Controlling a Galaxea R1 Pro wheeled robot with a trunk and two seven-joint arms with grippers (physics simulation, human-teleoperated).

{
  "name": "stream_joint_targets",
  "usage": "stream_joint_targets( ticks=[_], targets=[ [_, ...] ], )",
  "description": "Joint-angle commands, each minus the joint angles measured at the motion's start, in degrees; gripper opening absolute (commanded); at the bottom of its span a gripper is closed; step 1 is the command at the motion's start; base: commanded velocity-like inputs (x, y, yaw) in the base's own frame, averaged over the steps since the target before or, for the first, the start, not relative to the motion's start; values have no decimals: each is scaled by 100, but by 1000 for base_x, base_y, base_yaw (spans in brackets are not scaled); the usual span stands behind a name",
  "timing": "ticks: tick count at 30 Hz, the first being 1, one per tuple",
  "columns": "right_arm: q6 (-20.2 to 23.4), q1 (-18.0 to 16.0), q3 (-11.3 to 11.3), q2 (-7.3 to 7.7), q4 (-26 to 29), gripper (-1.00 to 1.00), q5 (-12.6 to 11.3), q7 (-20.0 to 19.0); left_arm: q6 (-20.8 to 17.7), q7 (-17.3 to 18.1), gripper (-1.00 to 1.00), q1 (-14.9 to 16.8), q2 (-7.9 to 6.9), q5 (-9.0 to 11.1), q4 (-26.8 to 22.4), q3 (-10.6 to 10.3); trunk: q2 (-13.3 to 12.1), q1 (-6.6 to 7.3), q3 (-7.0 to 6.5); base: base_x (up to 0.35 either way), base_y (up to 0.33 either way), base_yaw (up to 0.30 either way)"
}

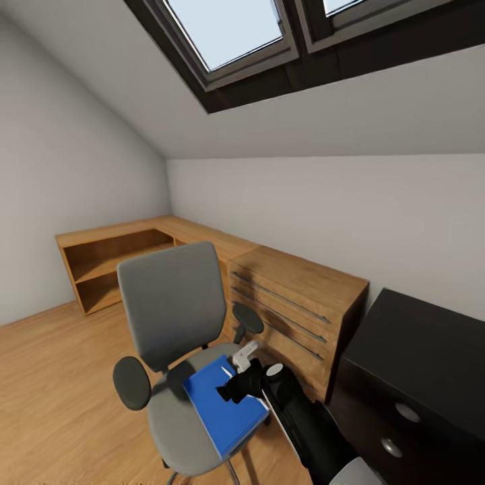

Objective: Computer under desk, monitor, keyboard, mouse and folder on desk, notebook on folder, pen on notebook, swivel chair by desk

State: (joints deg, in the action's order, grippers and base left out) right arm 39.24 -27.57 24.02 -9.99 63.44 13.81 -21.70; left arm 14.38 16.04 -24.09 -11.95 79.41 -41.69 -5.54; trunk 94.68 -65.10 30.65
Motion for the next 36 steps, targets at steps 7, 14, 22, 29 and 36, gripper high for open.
stream_joint_targets(
  ticks=[7, 14, 22, 29, 36],
  targets=[
    [24, -12, -6, -1, -11, 100, 65, -45, -179, -445, 100, -32, -201, 59, -914, -56, 3, 0, -13, 0, 0, 248],
    [-50, -437, -253, -1, -817, 100, 55, 35, -757, -3287, 100, -44, -342, -10, -3147, -66, 3, 0, -28, 41, -40, 148],
    [-64, -498, -417, -1, -894, 100, 52, 42, -767, -3409, 100, -43, -328, 33, -3180, -53, 3, 0, -30, 96, -96, 11],
    [-292, -725, -643, -1, -1119, 100, -168, 1, -760, -3395, 100, -18, -380, 259, -2954, -29, 3, 0, -30, 0, 0, 0],
    [-337, -926, -799, -1, -1344, 100, -195, 1, -760, -3395, 100, -18, -380, 486, -2821, -29, 3, 0, -30, 0, 0, 0]
  ],
)
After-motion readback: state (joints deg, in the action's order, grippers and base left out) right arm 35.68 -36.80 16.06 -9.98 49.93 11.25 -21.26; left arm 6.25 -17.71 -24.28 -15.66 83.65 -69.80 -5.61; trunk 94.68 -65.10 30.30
